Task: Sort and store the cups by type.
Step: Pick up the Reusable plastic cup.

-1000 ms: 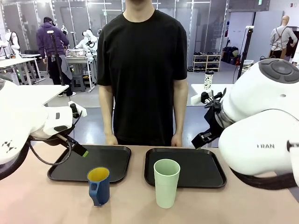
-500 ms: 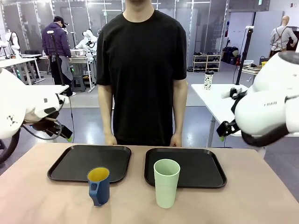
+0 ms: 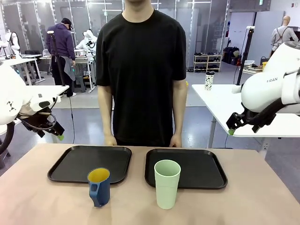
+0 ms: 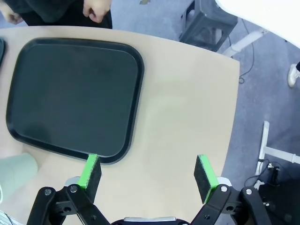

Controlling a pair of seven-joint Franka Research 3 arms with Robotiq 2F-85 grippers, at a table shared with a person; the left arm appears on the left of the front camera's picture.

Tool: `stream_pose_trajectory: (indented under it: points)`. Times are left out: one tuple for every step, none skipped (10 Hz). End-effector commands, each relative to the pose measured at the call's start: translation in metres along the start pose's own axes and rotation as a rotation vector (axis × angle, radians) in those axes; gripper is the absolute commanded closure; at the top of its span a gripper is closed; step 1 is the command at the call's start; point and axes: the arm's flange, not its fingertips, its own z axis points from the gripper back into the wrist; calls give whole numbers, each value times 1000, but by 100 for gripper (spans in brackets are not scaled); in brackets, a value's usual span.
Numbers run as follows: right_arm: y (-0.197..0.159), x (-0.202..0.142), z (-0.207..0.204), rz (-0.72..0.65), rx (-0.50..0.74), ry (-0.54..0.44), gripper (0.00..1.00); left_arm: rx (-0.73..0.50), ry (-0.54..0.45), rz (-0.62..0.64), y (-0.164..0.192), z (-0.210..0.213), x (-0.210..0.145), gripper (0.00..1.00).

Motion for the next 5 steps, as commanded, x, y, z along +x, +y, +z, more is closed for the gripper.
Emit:
stream_pose_trajectory:
  points:
    - [-7,8,-3,3,37,13,0,-16,21,16,6,-1,9,0]
    - [-8,8,-4,0,37,33,0,-9,19,19,8,-1,9,0]
    - [-1,3,-4,-6,11,5,0,1,6,7,3,-3,2,0]
    - [-1,3,-4,-6,11,5,0,1,6,7,3,-3,2,0]
    - [-1,3,-4,-6,11,5,0,1,6,7,3,-3,2,0]
